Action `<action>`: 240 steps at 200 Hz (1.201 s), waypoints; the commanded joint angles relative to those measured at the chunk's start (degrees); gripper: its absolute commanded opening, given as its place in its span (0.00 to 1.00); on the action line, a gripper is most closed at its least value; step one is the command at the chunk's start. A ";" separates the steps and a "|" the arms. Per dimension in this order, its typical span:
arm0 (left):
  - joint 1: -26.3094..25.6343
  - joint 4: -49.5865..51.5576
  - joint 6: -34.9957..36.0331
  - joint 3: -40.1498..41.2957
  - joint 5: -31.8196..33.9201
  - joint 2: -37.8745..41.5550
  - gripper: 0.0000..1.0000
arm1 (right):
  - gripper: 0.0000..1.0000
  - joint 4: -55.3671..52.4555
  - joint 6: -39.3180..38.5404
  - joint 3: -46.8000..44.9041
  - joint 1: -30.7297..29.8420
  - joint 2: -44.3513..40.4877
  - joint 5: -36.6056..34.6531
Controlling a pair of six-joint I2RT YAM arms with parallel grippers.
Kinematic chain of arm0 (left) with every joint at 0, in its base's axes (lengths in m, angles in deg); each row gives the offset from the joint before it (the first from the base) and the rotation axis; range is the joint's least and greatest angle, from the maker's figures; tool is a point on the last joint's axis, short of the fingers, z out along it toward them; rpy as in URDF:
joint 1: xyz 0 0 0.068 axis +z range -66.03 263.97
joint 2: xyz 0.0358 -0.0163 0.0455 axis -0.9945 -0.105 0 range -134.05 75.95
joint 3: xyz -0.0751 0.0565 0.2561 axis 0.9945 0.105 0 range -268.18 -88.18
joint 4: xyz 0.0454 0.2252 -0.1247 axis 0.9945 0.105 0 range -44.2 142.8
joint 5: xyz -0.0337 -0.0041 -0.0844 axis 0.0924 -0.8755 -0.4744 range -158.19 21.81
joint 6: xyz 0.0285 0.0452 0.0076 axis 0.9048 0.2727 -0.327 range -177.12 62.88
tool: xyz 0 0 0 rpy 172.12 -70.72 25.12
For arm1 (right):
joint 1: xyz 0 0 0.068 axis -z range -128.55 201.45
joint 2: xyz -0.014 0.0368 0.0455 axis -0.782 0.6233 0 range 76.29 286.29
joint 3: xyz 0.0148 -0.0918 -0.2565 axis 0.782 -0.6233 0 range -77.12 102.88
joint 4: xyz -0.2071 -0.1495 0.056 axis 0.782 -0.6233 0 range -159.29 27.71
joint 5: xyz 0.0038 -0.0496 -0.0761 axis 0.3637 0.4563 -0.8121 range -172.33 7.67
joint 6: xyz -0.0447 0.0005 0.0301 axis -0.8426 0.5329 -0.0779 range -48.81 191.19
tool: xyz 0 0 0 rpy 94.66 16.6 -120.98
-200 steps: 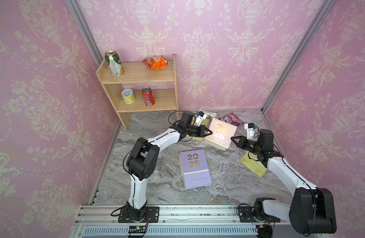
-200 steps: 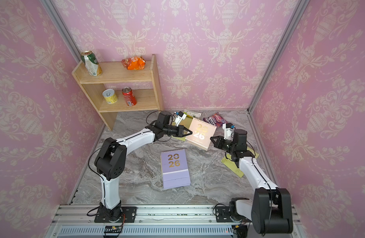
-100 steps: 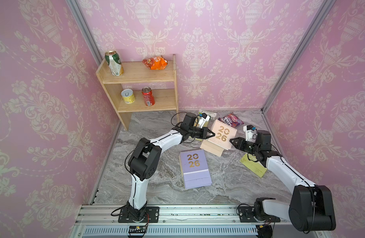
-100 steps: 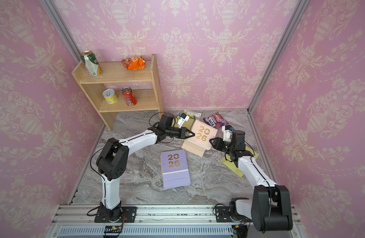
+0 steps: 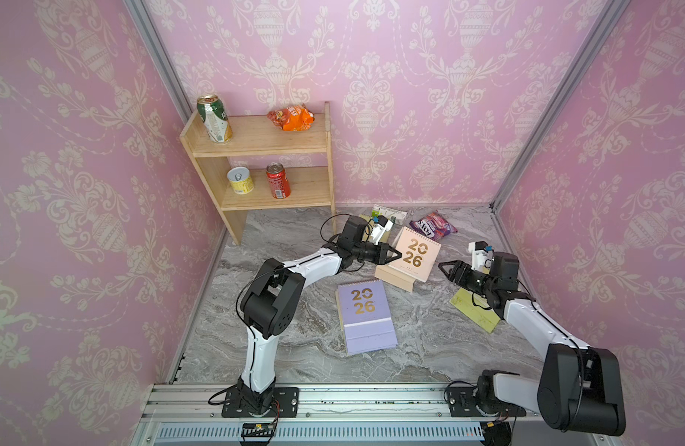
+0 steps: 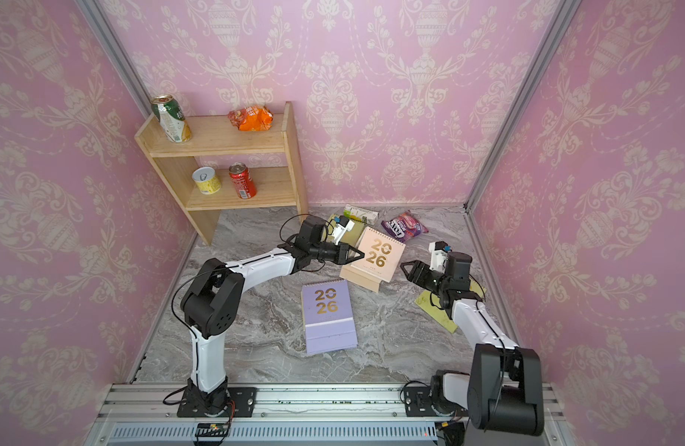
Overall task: Stack the calendars
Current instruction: Pick up the calendar at the center of the board.
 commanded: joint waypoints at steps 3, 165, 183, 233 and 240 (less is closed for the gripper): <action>0.86 -4.65 1.32 1.06 -3.56 -1.50 0.00 | 0.74 9.53 0.12 -0.94 0.22 -0.73 3.32; 2.54 -9.53 -4.27 0.24 -16.87 -3.17 0.00 | 0.79 25.07 -5.99 11.33 2.32 19.73 17.44; 2.54 -9.90 -4.59 0.30 -17.10 -3.15 0.00 | 0.78 25.58 -5.91 12.44 2.02 21.82 19.02; 2.63 -10.32 -4.85 0.93 -17.29 -2.31 0.00 | 0.78 22.89 -8.37 13.56 0.04 23.77 20.55; 2.58 -10.62 -5.07 0.94 -17.33 -2.26 0.00 | 0.78 22.44 -8.65 13.89 -0.33 24.09 21.05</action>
